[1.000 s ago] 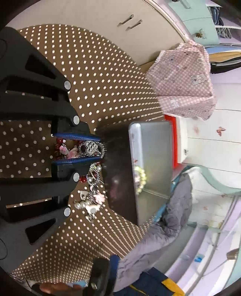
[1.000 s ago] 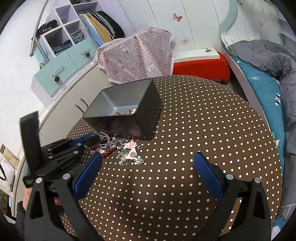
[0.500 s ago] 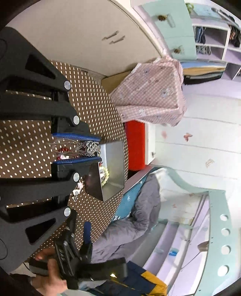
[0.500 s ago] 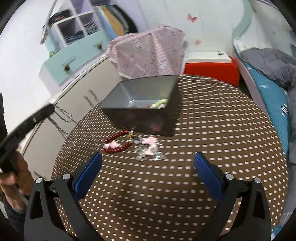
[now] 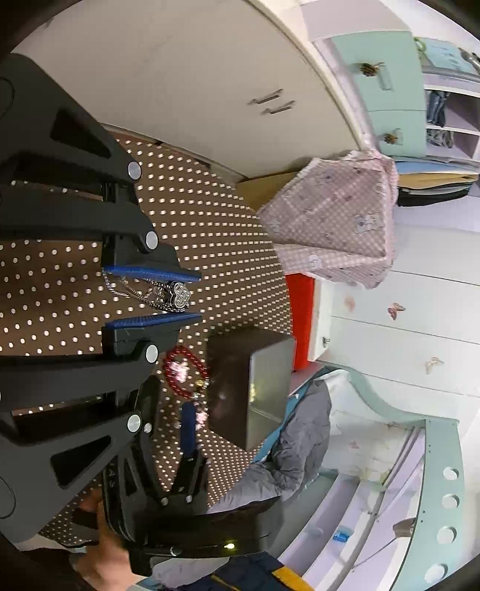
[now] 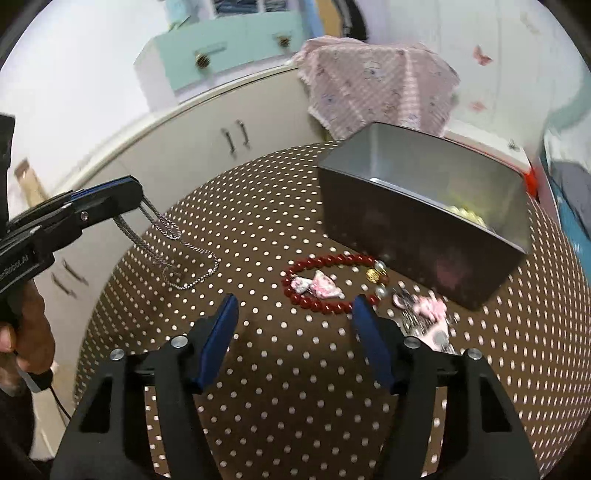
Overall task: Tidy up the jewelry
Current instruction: 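Lift the silver chain with the left tool while the right tool grasps the red bead bracelet, then carry the chain and bracelet over the grey box and open both tools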
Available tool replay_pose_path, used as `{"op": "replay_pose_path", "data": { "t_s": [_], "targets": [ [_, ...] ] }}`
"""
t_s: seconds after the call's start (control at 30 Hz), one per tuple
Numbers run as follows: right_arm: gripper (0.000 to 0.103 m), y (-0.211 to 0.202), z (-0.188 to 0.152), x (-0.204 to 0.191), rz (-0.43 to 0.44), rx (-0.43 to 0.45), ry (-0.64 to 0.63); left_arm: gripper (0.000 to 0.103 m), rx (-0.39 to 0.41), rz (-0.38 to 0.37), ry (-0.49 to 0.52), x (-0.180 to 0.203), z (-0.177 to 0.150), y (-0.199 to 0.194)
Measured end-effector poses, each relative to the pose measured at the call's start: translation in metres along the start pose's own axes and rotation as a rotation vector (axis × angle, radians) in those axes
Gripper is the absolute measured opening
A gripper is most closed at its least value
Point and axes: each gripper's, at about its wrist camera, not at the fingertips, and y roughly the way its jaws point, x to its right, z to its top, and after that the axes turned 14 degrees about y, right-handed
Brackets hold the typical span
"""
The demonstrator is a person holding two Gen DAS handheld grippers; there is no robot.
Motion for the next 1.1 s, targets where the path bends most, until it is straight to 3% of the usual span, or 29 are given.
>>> {"op": "replay_pose_path", "data": {
  "t_s": [0.1, 0.17, 0.27, 0.33, 0.4, 0.6, 0.7, 0.73, 1.1],
  "targets": [
    [0.059, 0.014, 0.005, -0.001, -0.016, -0.028, -0.070, 0.017, -0.018, -0.011, -0.013, -0.001, -0.007, 0.007],
    [0.052, 0.030, 0.002, -0.002, -0.059, -0.083, -0.124, 0.017, -0.029, -0.021, -0.029, -0.002, -0.011, 0.011],
    [0.044, 0.026, -0.002, -0.003, -0.049, -0.092, -0.141, 0.017, -0.037, -0.026, -0.036, -0.001, -0.015, 0.013],
    [0.029, 0.024, -0.005, -0.003, -0.048, -0.102, -0.142, 0.017, -0.043, -0.030, -0.033, 0.000, -0.018, 0.015],
    [0.025, 0.021, -0.009, -0.003, -0.047, -0.109, -0.151, 0.017, -0.051, -0.035, -0.036, 0.002, -0.021, 0.017],
    [0.024, 0.030, -0.007, -0.011, -0.068, -0.089, -0.215, 0.017, -0.061, -0.053, -0.039, 0.008, -0.022, 0.022],
    [0.006, 0.026, -0.013, -0.020, -0.087, -0.115, -0.260, 0.017, -0.050, -0.051, -0.034, 0.007, -0.020, 0.016],
    [0.006, 0.023, -0.015, -0.023, -0.092, -0.112, -0.264, 0.017, -0.046, -0.048, -0.033, 0.007, -0.020, 0.014],
    [0.006, -0.042, -0.002, 0.005, 0.099, 0.014, -0.024, 0.017, 0.014, -0.054, -0.017, 0.006, -0.003, -0.008]
  ]
}}
